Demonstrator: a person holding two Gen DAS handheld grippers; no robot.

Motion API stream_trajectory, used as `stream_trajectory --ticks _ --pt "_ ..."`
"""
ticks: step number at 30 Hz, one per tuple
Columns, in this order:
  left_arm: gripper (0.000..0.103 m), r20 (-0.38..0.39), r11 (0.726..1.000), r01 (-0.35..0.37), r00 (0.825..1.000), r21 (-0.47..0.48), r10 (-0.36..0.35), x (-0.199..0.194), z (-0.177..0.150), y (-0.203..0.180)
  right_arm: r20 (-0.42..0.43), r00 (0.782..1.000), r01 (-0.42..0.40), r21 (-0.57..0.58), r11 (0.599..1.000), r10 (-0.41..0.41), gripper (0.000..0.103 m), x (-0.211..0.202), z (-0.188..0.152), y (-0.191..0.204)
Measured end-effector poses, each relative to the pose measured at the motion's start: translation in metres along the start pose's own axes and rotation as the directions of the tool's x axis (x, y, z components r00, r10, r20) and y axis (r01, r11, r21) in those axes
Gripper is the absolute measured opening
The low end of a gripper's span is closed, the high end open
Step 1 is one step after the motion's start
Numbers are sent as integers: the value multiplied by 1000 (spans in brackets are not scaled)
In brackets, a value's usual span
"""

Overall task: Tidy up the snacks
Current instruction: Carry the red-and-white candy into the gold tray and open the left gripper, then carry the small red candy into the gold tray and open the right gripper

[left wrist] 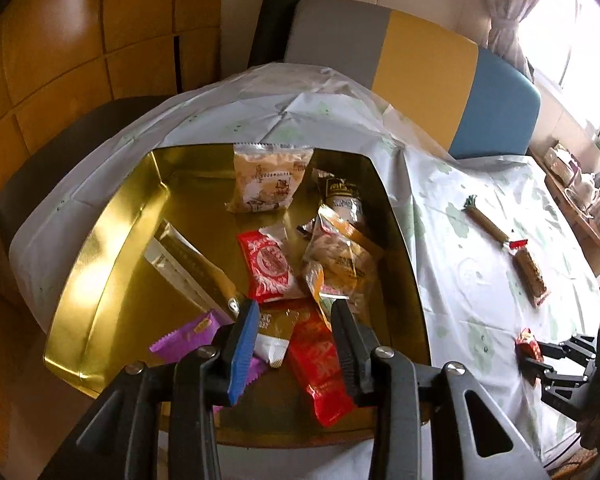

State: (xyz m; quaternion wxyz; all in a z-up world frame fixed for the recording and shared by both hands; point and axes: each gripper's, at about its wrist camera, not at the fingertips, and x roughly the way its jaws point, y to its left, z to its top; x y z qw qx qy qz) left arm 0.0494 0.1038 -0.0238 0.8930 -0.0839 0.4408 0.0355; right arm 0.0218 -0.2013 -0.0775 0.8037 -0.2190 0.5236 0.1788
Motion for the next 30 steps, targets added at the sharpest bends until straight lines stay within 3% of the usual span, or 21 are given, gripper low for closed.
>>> stream_trajectory --ticks 13,23,30 --pt "38 -33 1000 -1 999 8 2 3 -15 -3 4 1000 11 -16 1000 -11 30 0 0 2" --pt "39 -10 1000 -27 1000 9 27 -2 -17 2 7 1000 -8 -10 1000 8 24 0 -1 2" --pt "39 16 998 -56 998 9 56 -9 -18 13 -6 998 -55 59 997 55 24 3 2 -12"
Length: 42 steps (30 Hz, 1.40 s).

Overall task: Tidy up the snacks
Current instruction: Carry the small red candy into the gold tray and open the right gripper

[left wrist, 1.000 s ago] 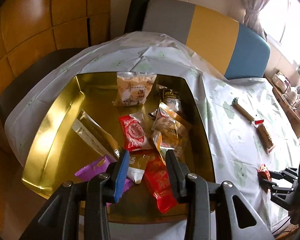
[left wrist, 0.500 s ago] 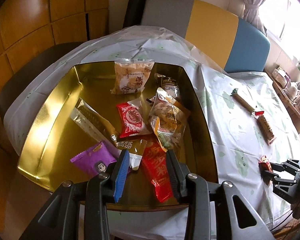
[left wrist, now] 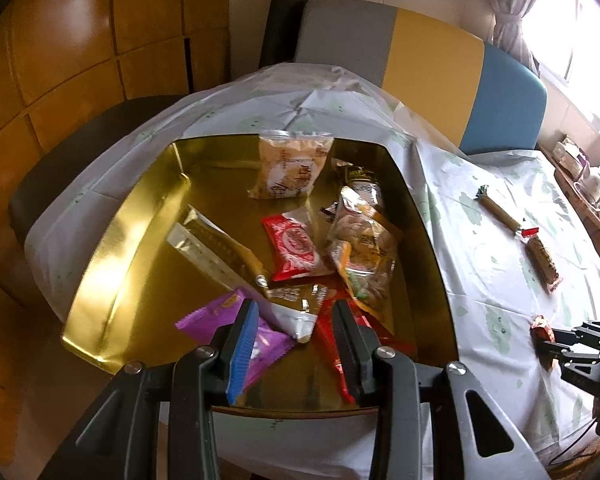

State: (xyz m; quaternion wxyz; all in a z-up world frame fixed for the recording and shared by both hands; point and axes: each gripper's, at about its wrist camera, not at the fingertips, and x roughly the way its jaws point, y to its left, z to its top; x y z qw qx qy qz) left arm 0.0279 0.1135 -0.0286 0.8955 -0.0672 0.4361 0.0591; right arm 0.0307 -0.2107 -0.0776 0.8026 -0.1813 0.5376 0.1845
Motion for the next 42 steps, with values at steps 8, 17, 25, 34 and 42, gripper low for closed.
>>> stream_trajectory --ticks 8,17,25,34,42 --pt "39 10 999 -17 1000 -36 17 -2 -3 20 -59 998 12 51 999 -9 23 5 13 -6" --pt "39 16 994 -29 999 -103 30 0 -4 48 -37 996 -76 135 988 82 23 2 25 -2" --pt "39 33 981 -78 996 -178 86 -4 -1 77 143 948 -300 116 947 284 23 -30 79 44" --pt "39 27 979 -86 995 -187 93 -3 -5 85 220 859 -466 -42 884 463 25 -42 151 148" --pt "39 12 984 -76 997 -164 79 1 -12 81 80 880 -459 -110 882 468 26 10 160 205"
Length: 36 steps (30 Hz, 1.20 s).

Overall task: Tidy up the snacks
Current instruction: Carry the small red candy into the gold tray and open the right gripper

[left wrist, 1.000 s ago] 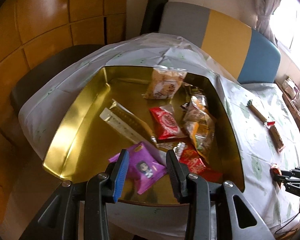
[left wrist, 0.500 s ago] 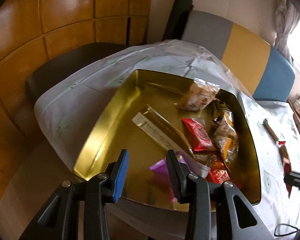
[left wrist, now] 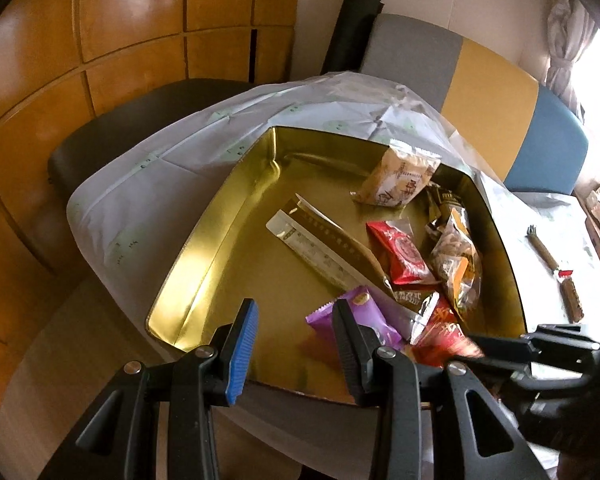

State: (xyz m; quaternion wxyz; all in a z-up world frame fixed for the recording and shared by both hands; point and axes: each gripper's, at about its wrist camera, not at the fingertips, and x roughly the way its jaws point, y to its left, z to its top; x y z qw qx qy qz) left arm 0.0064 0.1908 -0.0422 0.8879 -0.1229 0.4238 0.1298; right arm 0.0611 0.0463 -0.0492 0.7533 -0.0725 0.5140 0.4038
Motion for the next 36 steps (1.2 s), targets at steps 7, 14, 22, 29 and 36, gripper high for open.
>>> stream_trajectory --ticks 7,14,22,29,36 --pt "39 5 1000 4 1000 19 -4 -2 0 -6 22 1000 10 -16 1000 -9 31 -3 -10 7" --pt "39 3 999 7 1000 44 -8 -5 -2 -14 50 998 32 -22 999 -31 31 -11 -16 10" --pt "39 6 998 9 1000 60 -10 -9 -3 -21 80 995 65 -14 998 -63 31 -23 -21 8" --pt "39 8 997 12 1000 78 -12 -12 -4 -27 119 988 102 -10 995 -100 31 -44 -31 9" --pt "39 2 995 16 1000 98 -16 -11 -5 -34 156 979 130 17 991 -131 48 -57 -35 4"
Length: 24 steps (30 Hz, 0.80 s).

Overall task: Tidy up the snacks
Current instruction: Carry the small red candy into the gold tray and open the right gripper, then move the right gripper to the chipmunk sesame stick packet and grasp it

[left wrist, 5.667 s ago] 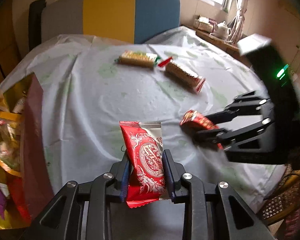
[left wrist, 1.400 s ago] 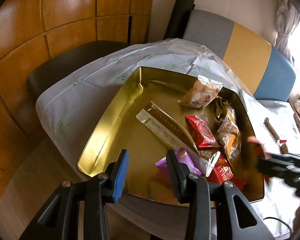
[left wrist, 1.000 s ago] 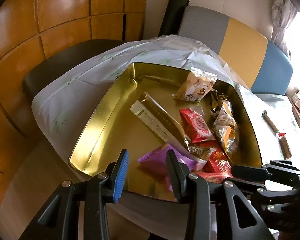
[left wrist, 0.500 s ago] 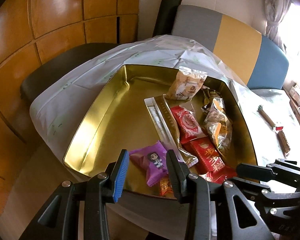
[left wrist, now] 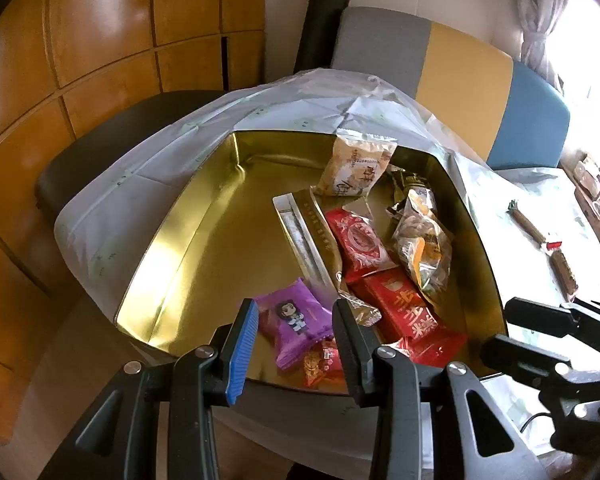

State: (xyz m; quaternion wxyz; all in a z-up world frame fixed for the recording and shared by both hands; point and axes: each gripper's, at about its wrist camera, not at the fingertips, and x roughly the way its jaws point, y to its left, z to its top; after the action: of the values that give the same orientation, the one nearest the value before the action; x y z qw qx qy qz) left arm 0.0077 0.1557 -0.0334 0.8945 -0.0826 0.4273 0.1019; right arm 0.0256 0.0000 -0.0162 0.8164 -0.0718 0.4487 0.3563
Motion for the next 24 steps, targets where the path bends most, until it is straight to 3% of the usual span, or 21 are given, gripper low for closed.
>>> stream_trajectory --ticks 9,13,24 --pt "39 16 999 -2 1000 37 1 -5 -1 -8 11 1000 26 4 1000 -26 48 -4 -2 -5" --pt "39 11 999 5 1000 41 -6 -6 -2 -11 29 998 55 9 998 -55 61 -14 -5 -15" --pt "39 8 997 21 1000 70 -21 -8 -1 -22 14 985 168 79 983 -169 66 -42 -25 -68"
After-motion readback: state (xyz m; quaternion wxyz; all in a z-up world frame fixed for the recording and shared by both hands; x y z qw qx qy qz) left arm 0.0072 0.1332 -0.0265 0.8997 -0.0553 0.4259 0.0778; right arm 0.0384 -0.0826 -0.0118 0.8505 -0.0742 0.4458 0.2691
